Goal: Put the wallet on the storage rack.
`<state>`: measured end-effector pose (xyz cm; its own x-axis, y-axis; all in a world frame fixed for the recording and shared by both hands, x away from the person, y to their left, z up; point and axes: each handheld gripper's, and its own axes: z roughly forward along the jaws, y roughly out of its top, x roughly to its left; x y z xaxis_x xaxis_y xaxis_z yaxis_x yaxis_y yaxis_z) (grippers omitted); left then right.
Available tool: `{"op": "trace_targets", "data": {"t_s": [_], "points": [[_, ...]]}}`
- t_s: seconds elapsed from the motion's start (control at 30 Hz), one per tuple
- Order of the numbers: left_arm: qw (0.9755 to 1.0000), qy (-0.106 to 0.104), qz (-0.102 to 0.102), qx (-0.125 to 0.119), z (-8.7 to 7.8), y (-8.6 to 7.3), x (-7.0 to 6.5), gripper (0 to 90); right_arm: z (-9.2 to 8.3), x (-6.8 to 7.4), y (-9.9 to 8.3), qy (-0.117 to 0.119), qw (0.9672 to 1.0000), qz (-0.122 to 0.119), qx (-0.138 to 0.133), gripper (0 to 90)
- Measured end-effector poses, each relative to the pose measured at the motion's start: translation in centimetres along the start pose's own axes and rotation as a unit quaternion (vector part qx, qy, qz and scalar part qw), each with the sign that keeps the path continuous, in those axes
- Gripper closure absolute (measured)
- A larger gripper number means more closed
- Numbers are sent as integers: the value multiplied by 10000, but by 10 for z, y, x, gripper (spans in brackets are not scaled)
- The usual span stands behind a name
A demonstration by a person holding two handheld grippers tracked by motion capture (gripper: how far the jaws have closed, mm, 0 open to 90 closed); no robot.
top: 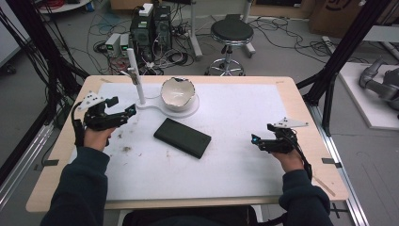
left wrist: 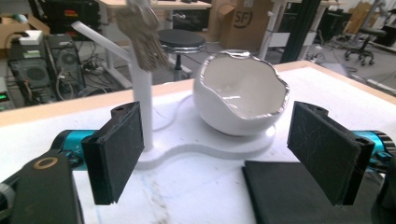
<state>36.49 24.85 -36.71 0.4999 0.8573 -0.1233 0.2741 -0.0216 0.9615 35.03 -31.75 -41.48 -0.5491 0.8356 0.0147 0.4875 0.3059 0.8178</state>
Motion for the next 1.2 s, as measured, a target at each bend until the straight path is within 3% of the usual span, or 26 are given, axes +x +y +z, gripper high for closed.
{"op": "trace_targets", "data": {"t_s": [0.23,0.3,0.37,0.47,0.67,0.73,0.83,1.0,1.07,1.2], "points": [[9993,-289,-81,230,1,-22,-17,184,3,3,2,103,9999,-43,0,164],[9973,-518,-267,449,4,-31,-20,197,4,6,2,116,9999,-7,-7,164],[9947,-620,-346,739,10,-39,-22,212,4,7,2,250,9997,-16,1,164],[9919,-731,-275,1005,17,-46,-27,213,6,12,3,332,9994,-108,19,165],[9876,-905,-183,1273,25,-53,-41,215,3,19,4,371,9989,-293,-25,165],[9858,-943,-77,1385,28,-56,-45,241,3,21,4,379,9987,-328,-81,165],[9836,-1036,-92,1475,34,-58,-46,302,5,25,4,401,9985,-375,-48,165],[9805,-1004,-92,1688,46,-63,-47,407,9,30,5,469,9981,-387,-38,165],[9800,-881,-74,1784,52,-65,-48,408,12,32,6,480,9980,-410,-15,165],[9765,-753,11,2017,61,-70,-49,373,15,37,7,532,9975,-462,16,165]]}}
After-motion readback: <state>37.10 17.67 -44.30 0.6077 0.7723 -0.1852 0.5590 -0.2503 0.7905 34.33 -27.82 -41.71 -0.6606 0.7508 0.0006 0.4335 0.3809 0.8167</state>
